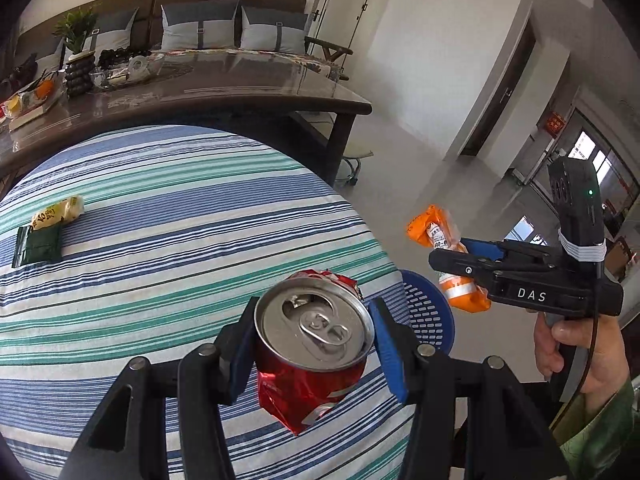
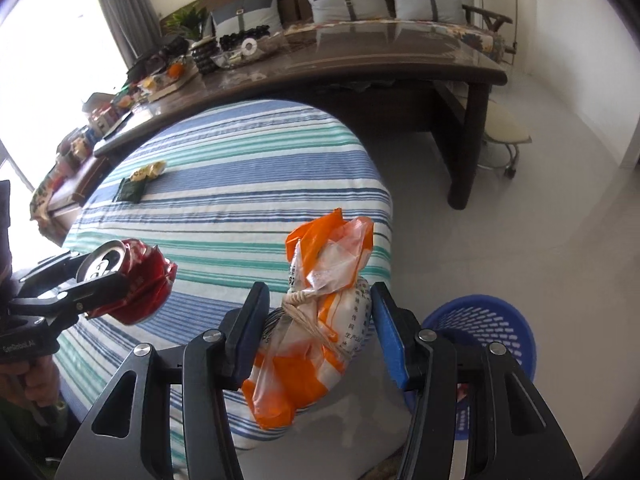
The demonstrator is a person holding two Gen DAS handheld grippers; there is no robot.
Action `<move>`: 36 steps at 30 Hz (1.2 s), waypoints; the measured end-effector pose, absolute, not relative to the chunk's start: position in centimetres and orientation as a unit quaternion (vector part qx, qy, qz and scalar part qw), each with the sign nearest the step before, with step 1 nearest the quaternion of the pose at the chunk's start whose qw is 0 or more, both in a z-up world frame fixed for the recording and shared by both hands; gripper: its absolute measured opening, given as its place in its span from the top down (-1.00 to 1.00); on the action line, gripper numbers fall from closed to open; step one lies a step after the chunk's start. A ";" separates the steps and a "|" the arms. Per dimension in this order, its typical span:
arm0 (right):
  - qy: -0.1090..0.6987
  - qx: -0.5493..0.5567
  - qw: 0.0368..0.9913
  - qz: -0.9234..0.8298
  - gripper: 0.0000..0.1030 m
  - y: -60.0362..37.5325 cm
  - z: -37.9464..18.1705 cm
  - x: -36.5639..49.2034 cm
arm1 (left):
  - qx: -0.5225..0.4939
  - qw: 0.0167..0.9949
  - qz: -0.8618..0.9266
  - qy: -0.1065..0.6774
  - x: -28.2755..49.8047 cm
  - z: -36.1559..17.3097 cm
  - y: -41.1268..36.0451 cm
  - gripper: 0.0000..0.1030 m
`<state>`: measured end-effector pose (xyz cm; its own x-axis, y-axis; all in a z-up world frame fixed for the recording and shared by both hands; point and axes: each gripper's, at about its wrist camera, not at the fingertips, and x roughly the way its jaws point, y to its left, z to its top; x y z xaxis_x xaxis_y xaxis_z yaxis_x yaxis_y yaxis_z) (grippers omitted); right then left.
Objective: Collect trash
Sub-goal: 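Carry the red can and orange wrapper over the blue wastebasket with both tools, then open both tools to drop the can and wrapper into the wastebasket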
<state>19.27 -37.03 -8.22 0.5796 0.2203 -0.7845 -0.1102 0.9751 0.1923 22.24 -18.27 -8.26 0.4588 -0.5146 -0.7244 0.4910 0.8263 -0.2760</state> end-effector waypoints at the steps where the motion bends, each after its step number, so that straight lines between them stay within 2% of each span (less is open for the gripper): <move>1: 0.449 0.064 0.888 0.081 -0.04 -38.4 -8.1 19.1 | -0.010 0.850 -0.304 0.430 22.2 -8.3 -19.6 -0.05; 8: 0.471 0.074 0.879 -0.003 -0.05 -47.6 -9.9 18.3 | 0.009 0.821 -0.365 0.440 21.7 -9.4 -29.3 -0.05; 16: 0.507 0.091 0.856 -0.047 -0.05 -53.3 -13.8 18.2 | 0.024 0.796 -0.391 0.462 22.6 -13.8 -37.7 -0.05; 36: 0.535 0.141 0.830 -0.062 -0.09 -58.6 -18.4 18.4 | 0.046 0.776 -0.393 0.491 25.0 -21.6 -44.7 -0.06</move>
<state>18.39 -58.65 -18.37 0.4192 0.0482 -0.9066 0.2542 0.9524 0.1682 24.98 -44.67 -21.55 0.2082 -0.5652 -0.7983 0.6555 0.6864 -0.3150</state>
